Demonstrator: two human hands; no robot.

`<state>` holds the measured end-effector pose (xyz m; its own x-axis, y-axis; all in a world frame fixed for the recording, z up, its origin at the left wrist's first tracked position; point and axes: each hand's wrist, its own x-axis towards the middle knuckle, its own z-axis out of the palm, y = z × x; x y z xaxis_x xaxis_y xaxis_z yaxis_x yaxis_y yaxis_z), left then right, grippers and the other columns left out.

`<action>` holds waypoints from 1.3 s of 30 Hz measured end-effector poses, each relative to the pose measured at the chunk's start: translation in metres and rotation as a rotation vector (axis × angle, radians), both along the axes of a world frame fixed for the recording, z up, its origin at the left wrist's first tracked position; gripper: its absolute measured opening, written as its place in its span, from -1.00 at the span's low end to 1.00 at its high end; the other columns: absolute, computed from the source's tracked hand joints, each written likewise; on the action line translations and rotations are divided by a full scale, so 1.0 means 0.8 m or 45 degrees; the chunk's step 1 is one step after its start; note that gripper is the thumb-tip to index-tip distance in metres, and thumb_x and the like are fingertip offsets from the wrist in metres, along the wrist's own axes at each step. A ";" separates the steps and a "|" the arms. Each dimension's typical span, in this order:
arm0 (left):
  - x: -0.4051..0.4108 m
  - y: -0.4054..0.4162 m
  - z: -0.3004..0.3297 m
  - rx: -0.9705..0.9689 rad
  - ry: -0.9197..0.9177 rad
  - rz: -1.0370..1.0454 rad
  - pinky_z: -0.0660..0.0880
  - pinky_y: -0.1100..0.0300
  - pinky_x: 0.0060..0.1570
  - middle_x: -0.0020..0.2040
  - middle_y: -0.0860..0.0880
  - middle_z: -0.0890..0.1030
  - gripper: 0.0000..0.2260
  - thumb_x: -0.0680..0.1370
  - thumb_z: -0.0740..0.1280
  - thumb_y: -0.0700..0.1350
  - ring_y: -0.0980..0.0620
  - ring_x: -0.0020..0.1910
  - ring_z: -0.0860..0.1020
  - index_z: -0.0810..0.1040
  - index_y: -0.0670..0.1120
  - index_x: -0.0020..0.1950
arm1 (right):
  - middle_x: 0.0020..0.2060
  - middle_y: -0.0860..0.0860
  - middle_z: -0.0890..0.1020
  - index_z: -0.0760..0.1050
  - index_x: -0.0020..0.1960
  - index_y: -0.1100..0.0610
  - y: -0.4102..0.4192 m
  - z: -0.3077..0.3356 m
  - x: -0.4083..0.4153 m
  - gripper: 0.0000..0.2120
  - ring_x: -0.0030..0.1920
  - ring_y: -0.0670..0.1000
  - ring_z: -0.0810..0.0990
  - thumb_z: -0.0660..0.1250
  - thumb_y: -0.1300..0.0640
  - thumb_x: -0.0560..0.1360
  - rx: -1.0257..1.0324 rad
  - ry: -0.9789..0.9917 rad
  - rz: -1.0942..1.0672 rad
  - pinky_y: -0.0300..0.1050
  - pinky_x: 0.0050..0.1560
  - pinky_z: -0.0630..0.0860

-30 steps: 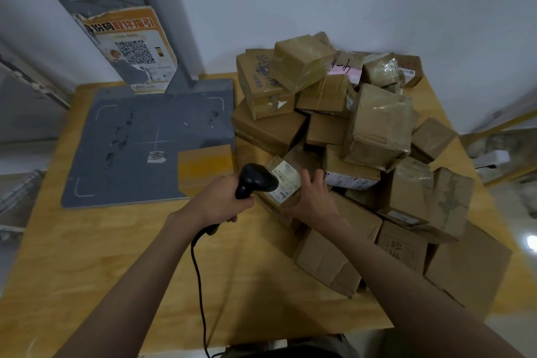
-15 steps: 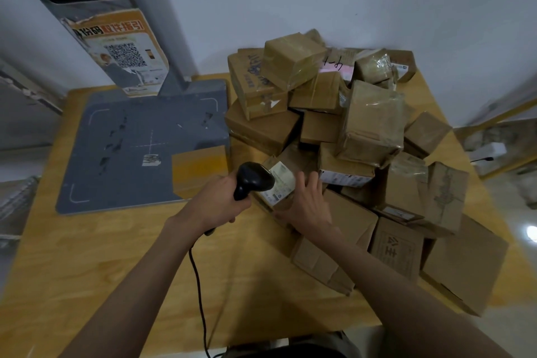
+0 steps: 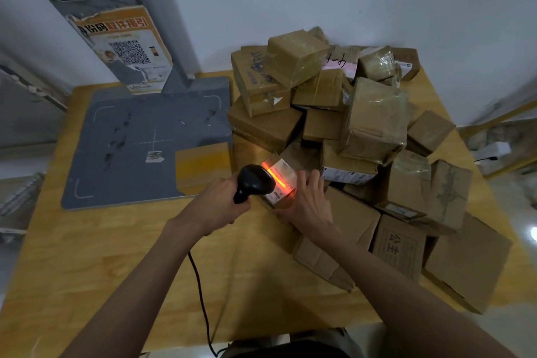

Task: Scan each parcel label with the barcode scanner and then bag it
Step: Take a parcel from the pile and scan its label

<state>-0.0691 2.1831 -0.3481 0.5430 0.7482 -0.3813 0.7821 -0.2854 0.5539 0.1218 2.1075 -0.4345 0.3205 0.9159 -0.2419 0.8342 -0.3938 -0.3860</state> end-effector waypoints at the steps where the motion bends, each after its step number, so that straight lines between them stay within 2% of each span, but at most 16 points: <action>1: 0.000 0.000 0.001 0.004 -0.005 0.001 0.54 0.28 -0.42 -0.18 0.04 0.61 -0.75 0.57 0.36 -0.11 0.07 -0.39 0.64 0.43 0.02 0.23 | 0.30 0.06 0.22 0.14 0.47 0.06 0.000 0.000 0.000 -0.01 0.30 0.05 0.28 0.58 -0.25 0.26 0.002 0.003 -0.001 0.00 0.09 0.58; 8: -0.004 -0.004 0.004 0.062 -0.019 -0.040 0.60 0.09 -0.36 -0.20 0.01 0.63 -0.69 0.56 0.35 -0.13 0.07 -0.39 0.62 0.43 0.01 0.28 | 0.30 0.05 0.22 0.14 0.48 0.06 -0.001 -0.001 0.000 0.00 0.30 0.05 0.28 0.59 -0.25 0.25 0.006 0.000 -0.009 -0.01 0.07 0.57; 14: -0.016 -0.008 0.006 0.101 0.016 -0.054 0.59 0.10 -0.26 -0.18 0.04 0.60 -0.72 0.56 0.35 -0.12 0.09 -0.31 0.59 0.46 -0.03 0.26 | 0.30 0.05 0.22 0.13 0.47 0.05 -0.002 -0.005 0.001 0.01 0.30 0.06 0.28 0.58 -0.27 0.24 0.005 -0.003 -0.021 -0.02 0.05 0.56; 19: -0.018 -0.009 0.009 0.117 -0.005 -0.075 0.55 0.16 -0.29 -0.20 0.06 0.57 -0.74 0.56 0.36 -0.14 0.12 -0.31 0.57 0.47 -0.05 0.23 | 0.30 0.06 0.21 0.12 0.47 0.05 -0.002 -0.004 0.001 0.01 0.31 0.06 0.28 0.58 -0.26 0.25 0.008 0.011 -0.017 0.02 0.08 0.58; 26: -0.020 -0.014 0.012 0.158 0.001 -0.082 0.56 0.07 -0.28 -0.22 0.04 0.57 -0.75 0.55 0.35 -0.14 0.10 -0.32 0.57 0.47 -0.05 0.22 | 0.29 0.06 0.18 0.11 0.46 0.07 -0.005 -0.002 -0.001 0.00 0.30 0.05 0.26 0.57 -0.28 0.26 0.007 -0.011 -0.012 0.01 0.09 0.58; 35: -0.029 -0.022 0.022 0.162 0.011 -0.074 0.59 -0.02 -0.24 -0.21 0.00 0.61 -0.74 0.55 0.36 -0.12 0.09 -0.34 0.59 0.46 -0.03 0.22 | 0.26 0.06 0.20 0.14 0.44 0.07 -0.005 0.001 -0.006 -0.02 0.27 0.06 0.27 0.59 -0.24 0.25 0.024 0.001 -0.017 -0.01 -0.01 0.61; 39: -0.042 -0.028 0.034 0.165 -0.013 -0.078 0.59 -0.02 -0.29 -0.20 -0.02 0.62 -0.71 0.55 0.36 -0.12 0.10 -0.41 0.61 0.44 0.00 0.26 | 0.27 0.05 0.19 0.15 0.43 0.05 -0.011 0.019 -0.019 -0.07 0.26 0.06 0.27 0.56 -0.24 0.27 0.083 0.020 -0.003 -0.08 -0.06 0.54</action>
<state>-0.1027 2.1608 -0.3206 0.5926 0.7561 -0.2778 0.7557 -0.4024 0.5167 0.1068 2.0989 -0.4194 0.3196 0.9289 -0.1869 0.8267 -0.3697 -0.4240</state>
